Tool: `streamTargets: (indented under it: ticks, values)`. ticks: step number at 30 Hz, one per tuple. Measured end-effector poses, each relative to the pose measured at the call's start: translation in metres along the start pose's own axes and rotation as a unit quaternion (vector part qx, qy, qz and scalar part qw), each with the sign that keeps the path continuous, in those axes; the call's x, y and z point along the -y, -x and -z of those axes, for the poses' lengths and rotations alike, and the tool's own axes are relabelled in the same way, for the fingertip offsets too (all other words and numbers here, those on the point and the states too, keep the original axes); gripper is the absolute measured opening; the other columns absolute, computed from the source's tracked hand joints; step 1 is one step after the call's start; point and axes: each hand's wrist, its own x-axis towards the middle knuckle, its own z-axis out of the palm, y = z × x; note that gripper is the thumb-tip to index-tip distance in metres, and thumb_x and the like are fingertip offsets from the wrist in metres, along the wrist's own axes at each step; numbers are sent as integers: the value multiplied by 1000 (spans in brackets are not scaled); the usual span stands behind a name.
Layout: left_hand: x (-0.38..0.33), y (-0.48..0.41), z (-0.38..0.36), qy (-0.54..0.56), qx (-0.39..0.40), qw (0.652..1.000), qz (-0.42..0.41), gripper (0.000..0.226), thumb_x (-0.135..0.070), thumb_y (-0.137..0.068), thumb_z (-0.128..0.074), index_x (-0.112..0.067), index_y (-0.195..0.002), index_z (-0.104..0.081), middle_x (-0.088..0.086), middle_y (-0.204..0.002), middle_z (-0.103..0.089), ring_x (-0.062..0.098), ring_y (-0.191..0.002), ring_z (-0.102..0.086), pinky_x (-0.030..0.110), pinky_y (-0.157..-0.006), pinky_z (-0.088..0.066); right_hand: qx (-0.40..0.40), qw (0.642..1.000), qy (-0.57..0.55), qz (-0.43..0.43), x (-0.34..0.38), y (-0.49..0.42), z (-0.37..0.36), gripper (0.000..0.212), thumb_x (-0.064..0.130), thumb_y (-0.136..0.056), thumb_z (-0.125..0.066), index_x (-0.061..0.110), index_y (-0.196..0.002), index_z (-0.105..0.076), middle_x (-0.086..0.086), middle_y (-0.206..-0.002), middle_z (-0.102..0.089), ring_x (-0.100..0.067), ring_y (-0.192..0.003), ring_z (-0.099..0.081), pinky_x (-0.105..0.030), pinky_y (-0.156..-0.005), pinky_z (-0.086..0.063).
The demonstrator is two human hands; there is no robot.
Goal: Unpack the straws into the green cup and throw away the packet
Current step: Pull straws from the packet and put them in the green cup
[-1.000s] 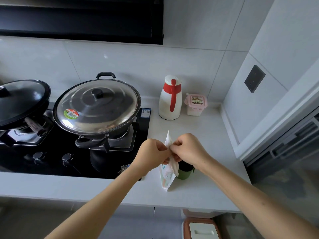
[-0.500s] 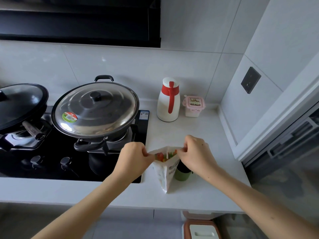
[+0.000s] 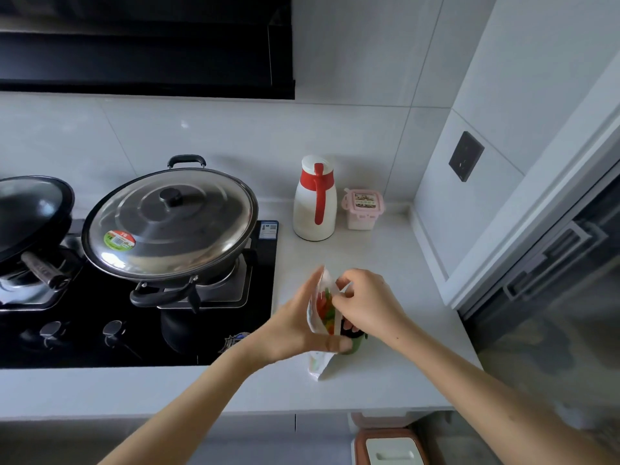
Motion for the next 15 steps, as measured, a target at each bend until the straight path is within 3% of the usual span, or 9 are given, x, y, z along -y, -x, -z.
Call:
streamTargets:
  ticks: [3, 5, 8, 11, 13, 15]
  values:
    - [11, -6, -8, -118, -18, 991, -55, 132, -41, -54, -85, -45, -136, 19, -13, -150, -9, 14, -138, -13, 38, -113, -18, -6, 1000, 1, 18, -1, 1, 3, 15, 22, -86, -57, 11, -90, -67, -5, -81, -70, -20, -71, -64, -29, -61, -52]
    - [21, -12, -17, -132, -64, 986, -80, 135, -42, -48, -84, -48, -132, 21, -15, -148, -14, 13, -139, -16, 41, -114, -19, -4, 1000, -4, 23, -1, 5, 6, 12, 17, -85, -57, 10, -87, -67, -2, -75, -67, -16, -65, -61, -27, -55, -47]
    - [29, -14, -32, 37, -103, 991, -76, 123, -33, -47, -83, -43, -140, -3, -22, -130, -39, 6, -121, -44, 34, -102, -40, -24, 999, 9, 29, -6, 8, 11, 13, 9, -81, -57, 14, -83, -68, 8, -64, -55, -11, -59, -48, -18, -50, -32]
    - [32, -15, -38, 161, -131, 974, -93, 82, -22, -57, -79, -28, -129, -40, 0, -112, -60, 21, -105, -59, 32, -86, -50, -62, 998, 0, 3, -14, 7, 22, 18, 7, -80, -56, 13, -87, -72, 9, -71, -60, -11, -66, -53, -12, -52, -33]
    - [30, -17, -39, 200, -127, 967, -92, 66, -19, -60, -77, -23, -120, -50, 11, -105, -64, 32, -98, -61, 33, -78, -54, -60, 998, -27, -15, -18, 7, 27, 18, 5, -80, -57, 12, -86, -73, 8, -74, -64, -7, -67, -57, -12, -55, -36]
    - [29, -20, -41, 189, -96, 973, -87, 71, -23, -59, -80, -27, -122, -47, 11, -108, -63, 32, -98, -61, 40, -80, -55, -47, 992, -105, -58, -18, 9, 28, 18, 1, -81, -56, 9, -82, -72, 9, -66, -60, -5, -60, -54, -15, -53, -37]
